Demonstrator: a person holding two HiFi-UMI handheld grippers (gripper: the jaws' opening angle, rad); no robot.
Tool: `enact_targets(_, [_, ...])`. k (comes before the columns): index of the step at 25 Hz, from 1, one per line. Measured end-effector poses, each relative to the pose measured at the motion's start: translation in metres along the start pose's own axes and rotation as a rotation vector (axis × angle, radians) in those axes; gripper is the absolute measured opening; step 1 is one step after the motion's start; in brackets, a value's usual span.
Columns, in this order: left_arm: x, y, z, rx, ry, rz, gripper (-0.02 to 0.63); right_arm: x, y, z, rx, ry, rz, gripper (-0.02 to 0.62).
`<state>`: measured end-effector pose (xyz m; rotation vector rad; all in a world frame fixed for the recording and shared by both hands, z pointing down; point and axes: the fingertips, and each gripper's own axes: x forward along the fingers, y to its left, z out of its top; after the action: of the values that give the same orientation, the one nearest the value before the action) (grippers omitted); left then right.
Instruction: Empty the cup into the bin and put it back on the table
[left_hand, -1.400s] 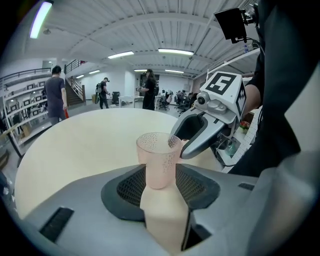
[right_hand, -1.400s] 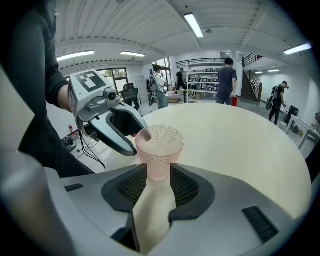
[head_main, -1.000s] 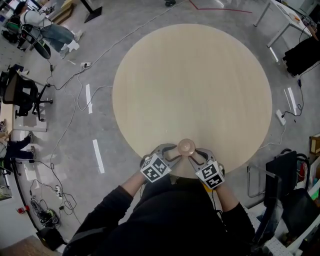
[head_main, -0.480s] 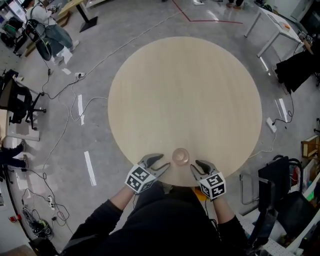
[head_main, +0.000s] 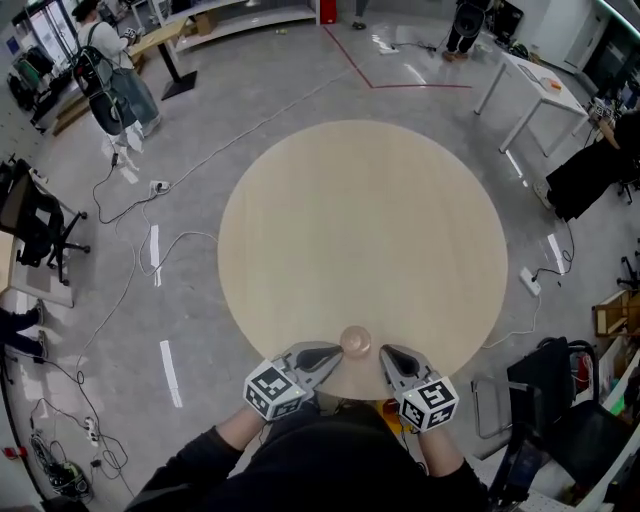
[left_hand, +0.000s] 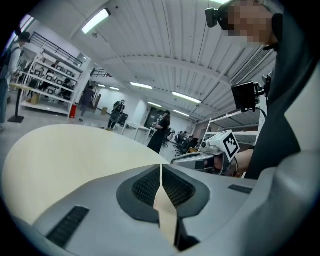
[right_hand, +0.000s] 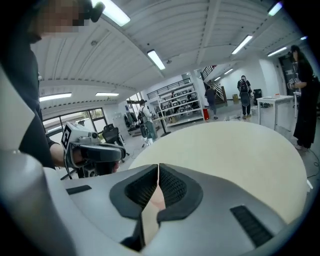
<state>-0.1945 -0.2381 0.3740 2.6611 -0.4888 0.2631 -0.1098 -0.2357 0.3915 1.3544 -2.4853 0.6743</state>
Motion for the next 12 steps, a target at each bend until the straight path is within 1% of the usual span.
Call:
enact_targets(3, [-0.002, -0.014, 0.017, 0.024, -0.031, -0.011, 0.035, -0.008, 0.016, 0.025, 0.018, -0.083, 0.025, 0.023])
enact_targets(6, [-0.011, -0.026, 0.034, 0.054, -0.066, -0.019, 0.035, -0.016, 0.037, 0.050, -0.008, -0.143, 0.052, 0.021])
enact_targets(9, [-0.022, -0.037, 0.046, 0.080, -0.103, -0.050, 0.035, -0.022, 0.054, 0.069, -0.038, -0.187, 0.065, 0.021])
enact_targets(12, [-0.032, -0.039, 0.049, 0.075, -0.124, -0.054, 0.035, -0.025, 0.068, 0.076, -0.062, -0.209, 0.061, 0.021])
